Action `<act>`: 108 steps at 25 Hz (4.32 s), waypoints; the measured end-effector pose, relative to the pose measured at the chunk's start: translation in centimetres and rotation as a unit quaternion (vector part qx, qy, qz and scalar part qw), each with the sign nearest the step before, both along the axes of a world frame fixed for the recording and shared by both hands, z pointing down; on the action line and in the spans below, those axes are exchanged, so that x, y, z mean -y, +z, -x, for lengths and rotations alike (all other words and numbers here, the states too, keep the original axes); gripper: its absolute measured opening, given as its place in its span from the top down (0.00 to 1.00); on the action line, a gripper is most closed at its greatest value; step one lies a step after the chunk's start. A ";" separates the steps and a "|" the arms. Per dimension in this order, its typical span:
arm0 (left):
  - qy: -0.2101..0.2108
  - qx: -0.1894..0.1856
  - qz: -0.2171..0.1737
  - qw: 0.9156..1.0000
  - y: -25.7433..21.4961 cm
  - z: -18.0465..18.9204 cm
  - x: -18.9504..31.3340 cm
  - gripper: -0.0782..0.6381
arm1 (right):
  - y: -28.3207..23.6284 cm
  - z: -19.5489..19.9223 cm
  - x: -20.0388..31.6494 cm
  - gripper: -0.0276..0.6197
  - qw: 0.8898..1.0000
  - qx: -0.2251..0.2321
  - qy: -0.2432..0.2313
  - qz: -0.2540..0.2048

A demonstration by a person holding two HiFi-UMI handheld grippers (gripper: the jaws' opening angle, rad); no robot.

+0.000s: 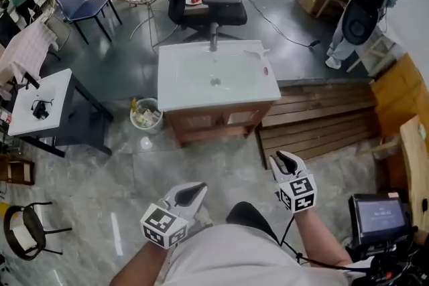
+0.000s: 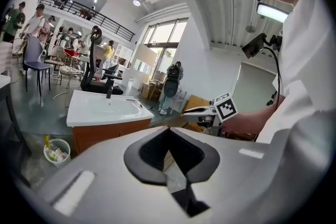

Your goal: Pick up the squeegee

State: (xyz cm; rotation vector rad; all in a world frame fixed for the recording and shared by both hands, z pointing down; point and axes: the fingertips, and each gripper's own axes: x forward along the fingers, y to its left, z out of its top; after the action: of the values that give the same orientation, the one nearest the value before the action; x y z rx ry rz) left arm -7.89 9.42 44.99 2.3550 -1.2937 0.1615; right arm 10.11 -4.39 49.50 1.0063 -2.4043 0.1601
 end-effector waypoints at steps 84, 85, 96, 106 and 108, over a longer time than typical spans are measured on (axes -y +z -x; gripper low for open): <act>-0.209 0.030 0.033 0.977 -0.6 10.5 21.5 0.88 | 13.0 4.0 46.5 0.80 0.991 -0.029 0.131 0.023; -0.206 0.029 0.031 0.978 -0.8 10.5 20.7 0.88 | 12.6 4.1 45.3 0.80 0.991 -0.028 0.129 0.024; -0.166 0.000 0.005 0.986 -1.0 10.4 13.1 0.88 | 7.9 4.2 32.9 0.80 0.993 -0.019 0.115 0.012; -0.139 -0.007 -0.004 0.990 0.2 10.3 6.4 0.88 | 4.6 4.1 22.7 0.80 0.994 -0.006 0.110 0.000; -0.134 -0.007 -0.006 0.991 0.3 10.0 5.3 0.88 | 3.9 4.0 20.9 0.80 0.994 -0.004 0.106 -0.002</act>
State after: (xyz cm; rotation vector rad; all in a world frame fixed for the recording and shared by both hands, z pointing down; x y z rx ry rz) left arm -17.89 4.08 45.25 2.1605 -1.5899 0.0529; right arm 6.15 -25.27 53.40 1.2597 -2.2885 0.2269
